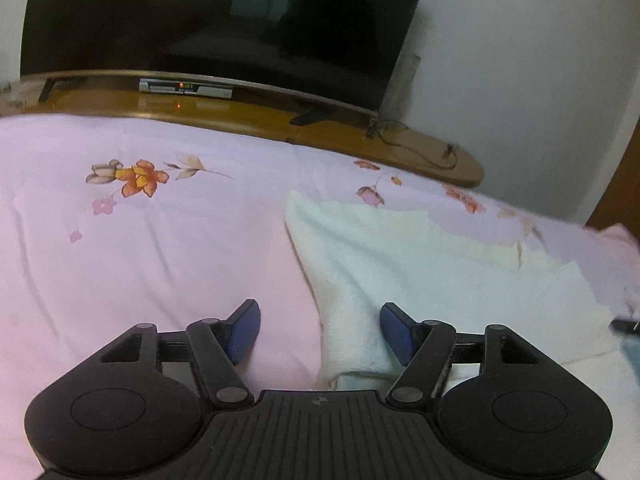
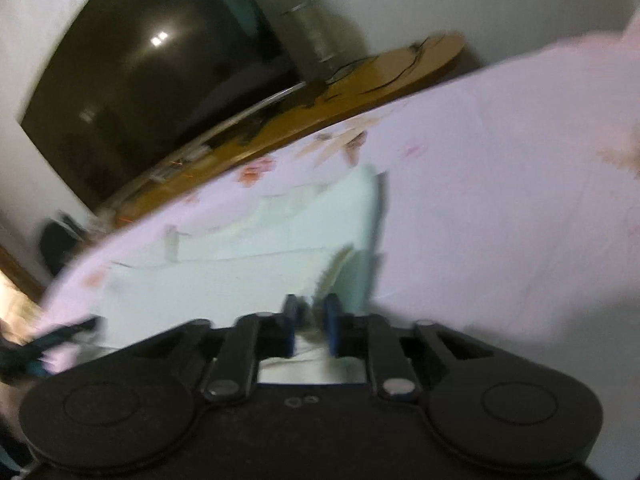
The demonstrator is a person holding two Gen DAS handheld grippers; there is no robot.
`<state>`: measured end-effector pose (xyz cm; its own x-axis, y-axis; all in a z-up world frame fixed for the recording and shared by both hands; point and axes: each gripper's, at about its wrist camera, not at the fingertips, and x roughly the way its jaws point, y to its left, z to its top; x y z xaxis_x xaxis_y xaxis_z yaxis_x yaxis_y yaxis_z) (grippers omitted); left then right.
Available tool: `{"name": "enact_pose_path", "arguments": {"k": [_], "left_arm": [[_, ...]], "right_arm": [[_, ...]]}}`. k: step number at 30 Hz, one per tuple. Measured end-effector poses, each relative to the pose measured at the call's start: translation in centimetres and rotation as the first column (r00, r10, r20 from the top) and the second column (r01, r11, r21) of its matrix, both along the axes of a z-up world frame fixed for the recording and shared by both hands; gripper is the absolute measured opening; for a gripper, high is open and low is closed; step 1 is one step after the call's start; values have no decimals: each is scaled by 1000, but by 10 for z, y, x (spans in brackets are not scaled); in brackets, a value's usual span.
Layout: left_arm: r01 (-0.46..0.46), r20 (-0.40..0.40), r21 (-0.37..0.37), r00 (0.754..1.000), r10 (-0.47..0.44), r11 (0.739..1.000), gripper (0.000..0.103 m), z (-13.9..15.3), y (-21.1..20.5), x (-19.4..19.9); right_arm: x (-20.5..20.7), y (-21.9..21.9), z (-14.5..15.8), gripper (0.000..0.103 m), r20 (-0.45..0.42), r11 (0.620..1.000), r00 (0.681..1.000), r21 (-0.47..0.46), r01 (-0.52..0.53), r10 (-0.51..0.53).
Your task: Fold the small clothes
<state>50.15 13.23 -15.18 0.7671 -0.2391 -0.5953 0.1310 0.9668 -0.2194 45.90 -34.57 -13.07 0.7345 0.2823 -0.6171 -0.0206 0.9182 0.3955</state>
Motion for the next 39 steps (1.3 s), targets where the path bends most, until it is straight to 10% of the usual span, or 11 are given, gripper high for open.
{"name": "enact_pose_path", "arguments": {"k": [5, 8, 13, 26, 33, 36, 39], "left_arm": [[-30, 19, 146, 999, 27, 989, 69, 19, -20, -8], [2, 60, 267, 998, -19, 964, 69, 26, -37, -21], [-39, -32, 241, 998, 48, 970, 86, 16, -34, -13], [-28, -7, 256, 1000, 31, 966, 86, 58, -29, -125], [24, -132, 81, 991, -13, 996, 86, 44, 9, -245], [33, -210, -37, 977, -41, 999, 62, 32, 33, -297], [43, -228, -169, 970, -82, 985, 62, 26, 47, -335]], "right_arm": [[6, -3, 0, 18, -48, 994, 993, -24, 104, -105], [-25, -2, 29, 26, 106, 996, 991, -10, 85, -83], [5, 26, -7, 28, -61, 981, 998, -194, -10, -2], [-83, 33, 55, 33, 29, 991, 999, -133, -13, 17], [-199, 9, 49, 42, -51, 999, 999, -33, -21, 19], [-251, -8, 35, 43, -97, 999, 995, 44, 12, -8], [-298, -22, 13, 42, -155, 981, 988, 190, 37, -8]]}}
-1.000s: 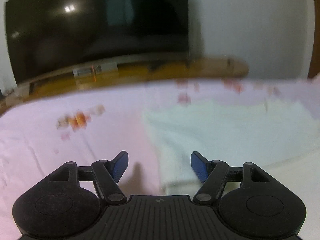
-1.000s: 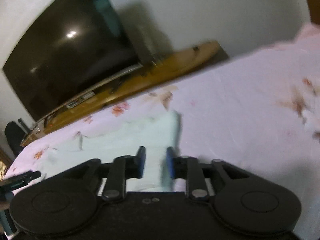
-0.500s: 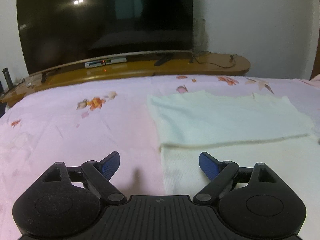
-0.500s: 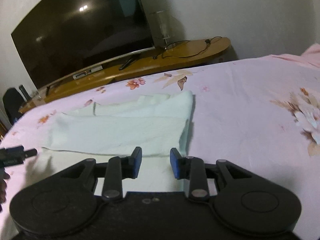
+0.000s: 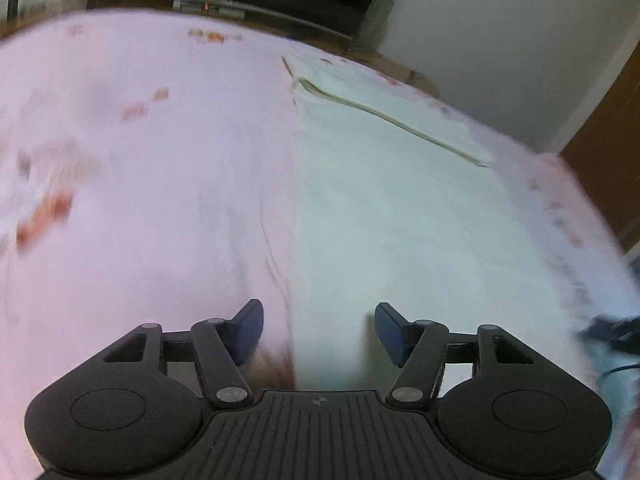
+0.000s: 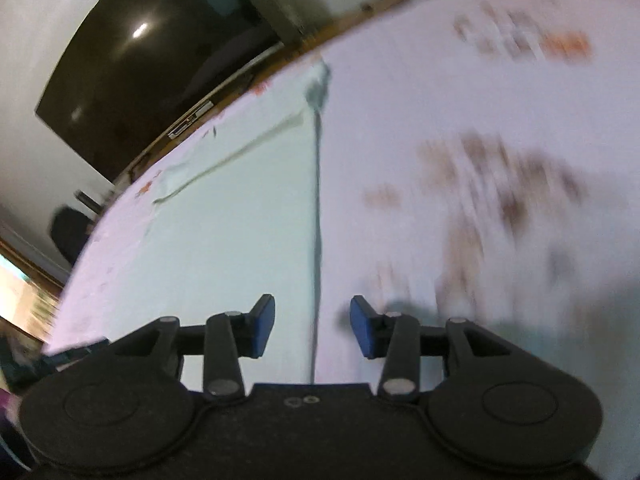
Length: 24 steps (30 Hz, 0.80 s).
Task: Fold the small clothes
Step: 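Grasp the other sweater side edge with the left gripper and lift it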
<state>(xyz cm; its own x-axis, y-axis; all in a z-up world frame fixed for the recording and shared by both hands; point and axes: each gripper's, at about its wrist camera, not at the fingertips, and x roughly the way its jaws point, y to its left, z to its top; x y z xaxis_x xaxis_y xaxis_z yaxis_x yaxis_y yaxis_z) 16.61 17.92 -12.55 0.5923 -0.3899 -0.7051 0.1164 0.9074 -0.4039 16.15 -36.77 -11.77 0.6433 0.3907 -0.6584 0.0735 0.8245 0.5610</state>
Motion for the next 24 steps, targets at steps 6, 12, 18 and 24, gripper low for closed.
{"name": "enact_pose_path", "arguments": {"k": [6, 12, 18, 24], "left_arm": [[-46, -65, -223, 997, 32, 974, 58, -18, 16, -27], [-63, -118, -392, 993, 17, 918, 24, -48, 10, -13], [-86, -82, -408, 995, 58, 909, 7, -59, 11, -26], [-125, -62, -392, 992, 109, 911, 7, -56, 22, -43]], "right_arm": [[-45, -2, -39, 41, -57, 964, 998, 260, 54, -40], [-32, 10, -56, 31, -72, 924, 997, 381, 29, -2], [-25, 24, -54, 5, -45, 954, 999, 301, -4, 19], [-34, 26, -31, 5, 67, 964, 998, 264, -30, 12]]}}
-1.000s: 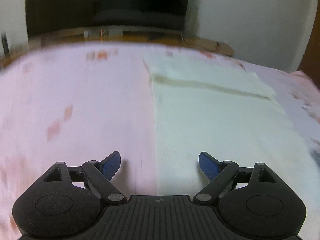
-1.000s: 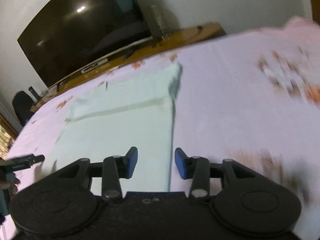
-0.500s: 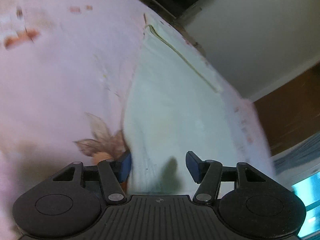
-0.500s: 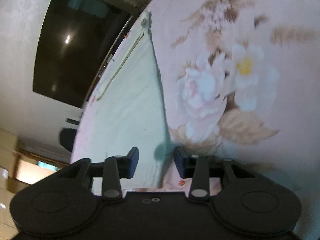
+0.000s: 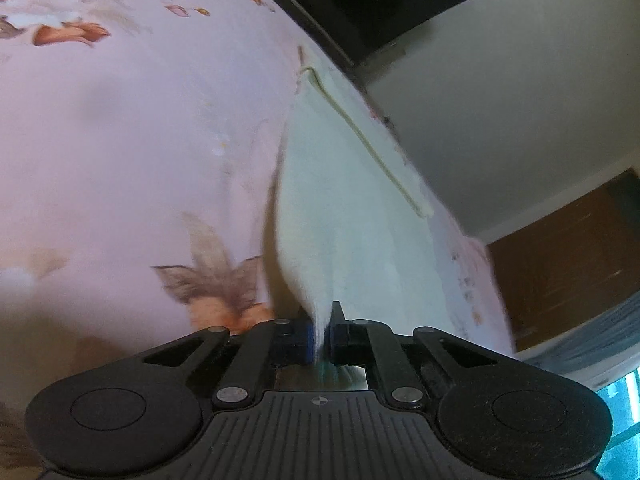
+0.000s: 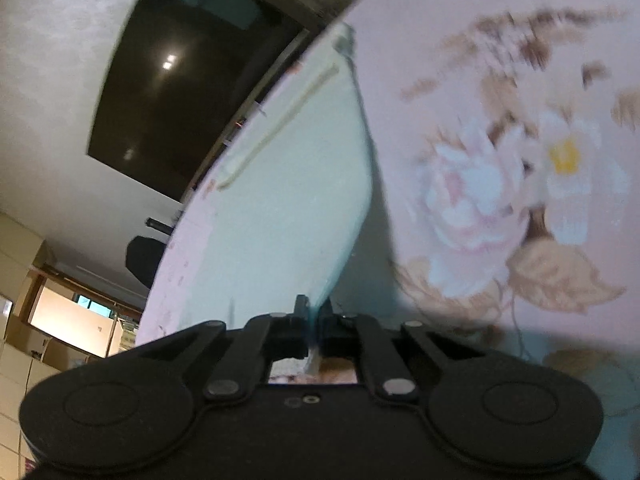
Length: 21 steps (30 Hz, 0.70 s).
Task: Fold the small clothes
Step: 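Grasp the other sweater side edge with the left gripper and lift it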
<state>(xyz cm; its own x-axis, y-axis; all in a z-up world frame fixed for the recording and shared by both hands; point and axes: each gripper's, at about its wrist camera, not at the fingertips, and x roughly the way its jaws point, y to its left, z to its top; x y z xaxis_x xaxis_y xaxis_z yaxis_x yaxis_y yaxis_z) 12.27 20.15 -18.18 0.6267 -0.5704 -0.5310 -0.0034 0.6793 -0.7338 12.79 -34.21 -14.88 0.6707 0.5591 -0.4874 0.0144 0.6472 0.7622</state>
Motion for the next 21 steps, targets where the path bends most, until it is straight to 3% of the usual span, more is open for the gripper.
{"name": "enact_pose_path", "arguments": {"k": [3, 4, 8, 10, 15, 21], "left_arm": [[-5, -14, -9, 1000, 5, 1000, 7, -3, 1, 3], [2, -6, 7, 1000, -2, 1000, 7, 2, -1, 4], [0, 72, -32, 997, 2, 999, 7, 27, 2, 17], [1, 125, -42, 992, 4, 999, 7, 44, 3, 37], [29, 243, -28, 970, -21, 999, 7, 92, -3, 115], [28, 292, -13, 956, -22, 1000, 7, 119, -12, 228]], "right_arm": [[12, 1, -11, 5, -72, 996, 997, -86, -18, 12], [14, -1, -17, 5, -81, 998, 997, -66, -18, 12], [17, -8, 10, 5, 17, 1000, 1000, -19, 14, -14], [28, -8, 32, 5, 77, 998, 997, -56, -2, 6], [92, -7, 84, 5, 205, 992, 978, -126, -14, 39], [194, -12, 124, 5, 276, 986, 961, -160, 42, 3]]}}
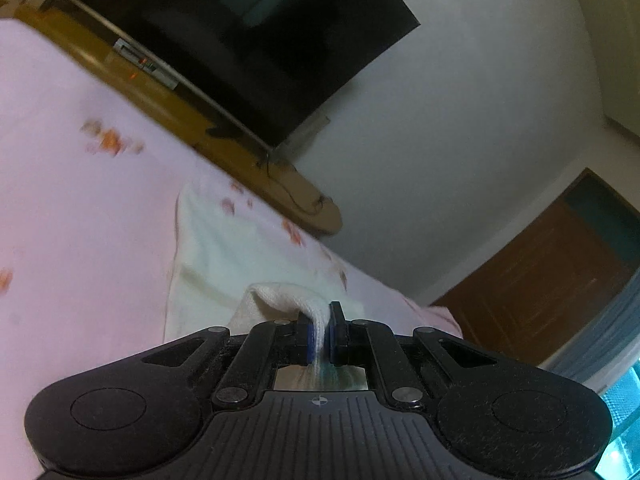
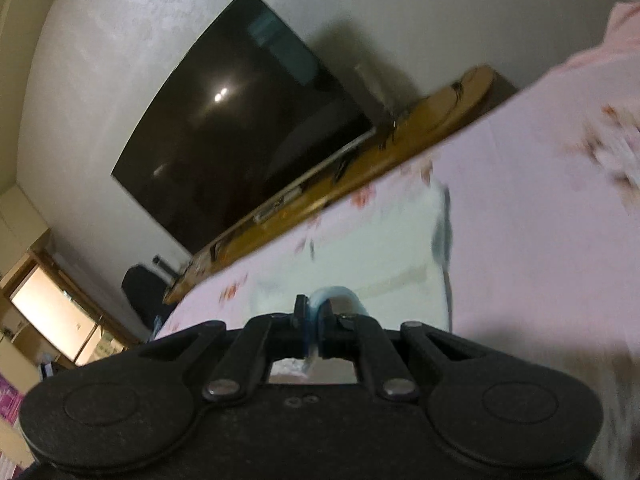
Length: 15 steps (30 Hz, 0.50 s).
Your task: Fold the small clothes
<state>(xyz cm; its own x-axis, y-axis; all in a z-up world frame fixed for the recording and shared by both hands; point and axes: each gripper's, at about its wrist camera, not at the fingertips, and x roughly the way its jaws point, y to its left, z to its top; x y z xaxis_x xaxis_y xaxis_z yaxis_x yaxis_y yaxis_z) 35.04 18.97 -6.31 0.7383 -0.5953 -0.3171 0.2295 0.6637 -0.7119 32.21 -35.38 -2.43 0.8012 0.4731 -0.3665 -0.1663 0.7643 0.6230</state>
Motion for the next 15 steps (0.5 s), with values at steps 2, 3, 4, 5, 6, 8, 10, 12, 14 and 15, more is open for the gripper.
{"name": "enact_pose_path", "arguments": {"k": [2, 3, 4, 5, 6, 8, 10, 12, 14, 15], "left_arm": [[-12, -7, -6, 1000, 12, 1000, 7, -2, -3, 40], [-17, -13, -6, 1000, 17, 1000, 7, -4, -4, 59], [-21, -23, -2, 1000, 21, 1000, 7, -7, -4, 80], [-23, -35, -1, 999, 23, 1000, 7, -10, -5, 100], [-20, -47, 3, 999, 20, 1000, 7, -16, -6, 120], [-12, -77, 37, 997, 15, 999, 7, -29, -11, 156], [13, -101, 64, 995, -7, 998, 7, -43, -15, 182], [31, -127, 89, 992, -19, 996, 7, -56, -20, 205], [40, -152, 95, 988, -25, 995, 7, -69, -23, 222], [26, -157, 104, 988, -10, 994, 7, -74, -22, 230]], "right_arm": [[44, 1, 5, 5, -4, 1000, 1000, -18, 8, -8], [63, 3, 5, 5, -7, 1000, 1000, -22, 10, -10], [81, 4, 3, 5, -15, 1000, 1000, -22, 12, -12], [104, 4, -1, 5, -28, 1000, 999, -15, 17, -17], [115, 3, -8, 5, -38, 1000, 999, -7, 20, -20], [146, 2, -25, 5, -68, 999, 997, 13, 34, -33], [175, -3, -45, 5, -112, 997, 992, 47, 58, -52], [193, -9, -65, 5, -149, 993, 985, 77, 95, -83], [207, -14, -83, 5, -187, 988, 977, 97, 122, -102], [215, -14, -90, 5, -203, 986, 973, 100, 130, -108]]}}
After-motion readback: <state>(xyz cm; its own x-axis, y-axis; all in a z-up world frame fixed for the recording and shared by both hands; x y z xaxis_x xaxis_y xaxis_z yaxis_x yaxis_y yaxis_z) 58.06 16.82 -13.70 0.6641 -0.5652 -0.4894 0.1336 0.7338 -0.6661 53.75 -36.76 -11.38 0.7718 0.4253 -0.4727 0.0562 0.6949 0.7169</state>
